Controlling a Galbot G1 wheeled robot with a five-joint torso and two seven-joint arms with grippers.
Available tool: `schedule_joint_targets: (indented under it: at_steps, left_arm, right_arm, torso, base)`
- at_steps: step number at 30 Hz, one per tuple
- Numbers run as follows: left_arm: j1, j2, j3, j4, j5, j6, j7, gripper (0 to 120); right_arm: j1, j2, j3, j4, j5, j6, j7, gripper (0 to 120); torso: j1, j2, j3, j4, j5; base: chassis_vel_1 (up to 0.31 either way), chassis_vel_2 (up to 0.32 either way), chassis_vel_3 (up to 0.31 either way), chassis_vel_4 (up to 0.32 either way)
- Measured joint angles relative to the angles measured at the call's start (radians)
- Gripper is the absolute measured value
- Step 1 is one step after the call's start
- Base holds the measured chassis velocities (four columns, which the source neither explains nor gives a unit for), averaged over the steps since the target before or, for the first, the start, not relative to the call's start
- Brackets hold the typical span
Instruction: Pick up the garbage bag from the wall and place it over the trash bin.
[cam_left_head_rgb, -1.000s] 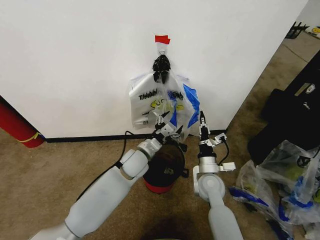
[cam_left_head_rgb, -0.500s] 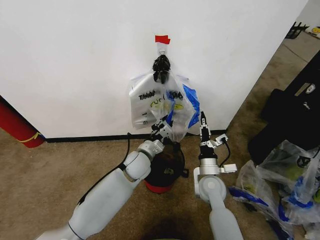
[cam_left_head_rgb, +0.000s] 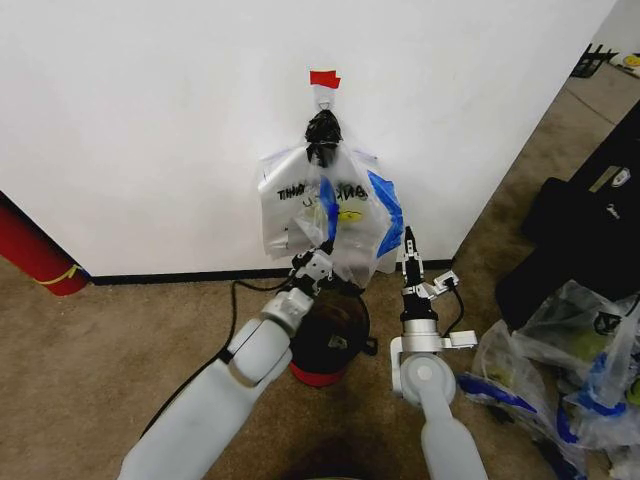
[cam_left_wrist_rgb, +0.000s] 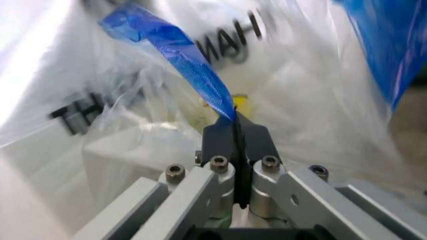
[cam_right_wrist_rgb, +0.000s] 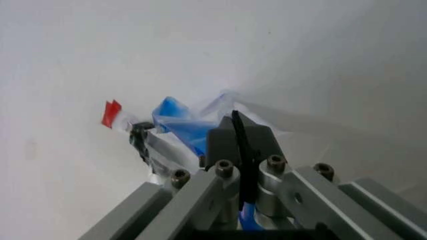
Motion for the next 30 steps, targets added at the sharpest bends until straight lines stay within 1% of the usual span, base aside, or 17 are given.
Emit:
schedule_joint_targets:
  at_steps: [5,6,9,13,19,24,29,30]
  left_arm:
    - [0.129,-0.036,-0.092,-0.087,-0.033,-0.014,-0.011,0]
    - [0.129,-0.036,-0.092,-0.087,-0.033,-0.014,-0.011,0]
    - [0.185,-0.053,-0.122,-0.114,-0.037,-0.016,-0.038,0]
    - [0.271,-0.071,-0.170,-0.140,-0.035,-0.024,-0.093,0]
    - [0.335,-0.077,-0.202,-0.161,-0.029,-0.031,-0.150,0]
    - [0.386,-0.088,-0.227,-0.192,-0.031,-0.033,-0.189,0]
    - [0.442,-0.093,-0.261,-0.225,-0.030,-0.046,-0.217,0]
    - [0.442,-0.093,-0.261,-0.225,-0.030,-0.046,-0.217,0]
  right_arm:
    - [-0.064,-0.053,-0.023,0.008,-0.081,0.072,-0.003,0]
    - [-0.064,-0.053,-0.023,0.008,-0.081,0.072,-0.003,0]
    - [-0.121,-0.086,-0.027,0.030,-0.105,0.106,0.004,0]
    - [-0.210,-0.126,-0.020,0.069,-0.165,0.173,0.001,0]
    - [-0.287,-0.158,-0.002,0.112,-0.212,0.224,-0.013,0]
    - [-0.323,-0.163,0.029,0.119,-0.251,0.266,-0.031,0]
    - [-0.369,-0.184,0.043,0.137,-0.356,0.314,-0.041,0]
    - [-0.369,-0.184,0.043,0.137,-0.356,0.314,-0.041,0]
  torso:
    - [0.000,0.000,0.000,0.0003,0.0001]
    - [0.000,0.000,0.000,0.0003,0.0001]
    - [0.000,0.000,0.000,-0.0001,0.0000]
    - [0.000,0.000,0.000,-0.0001,0.0000]
    - [0.000,0.000,0.000,-0.0001,-0.0001]
    - [0.000,0.000,0.000,0.0000,0.0000]
    - [0.000,0.000,0.000,0.0000,0.0001]
    - [0.000,0.000,0.000,0.0000,0.0001]
  base:
    - [0.000,0.000,0.000,0.000]
    - [0.000,0.000,0.000,0.000]
    - [0.000,0.000,0.000,0.000]
    - [0.000,0.000,0.000,0.000]
    - [0.000,0.000,0.000,0.000]
    - [0.000,0.000,0.000,0.000]
    - [0.000,0.000,0.000,0.000]
    - [0.000,0.000,0.000,0.000]
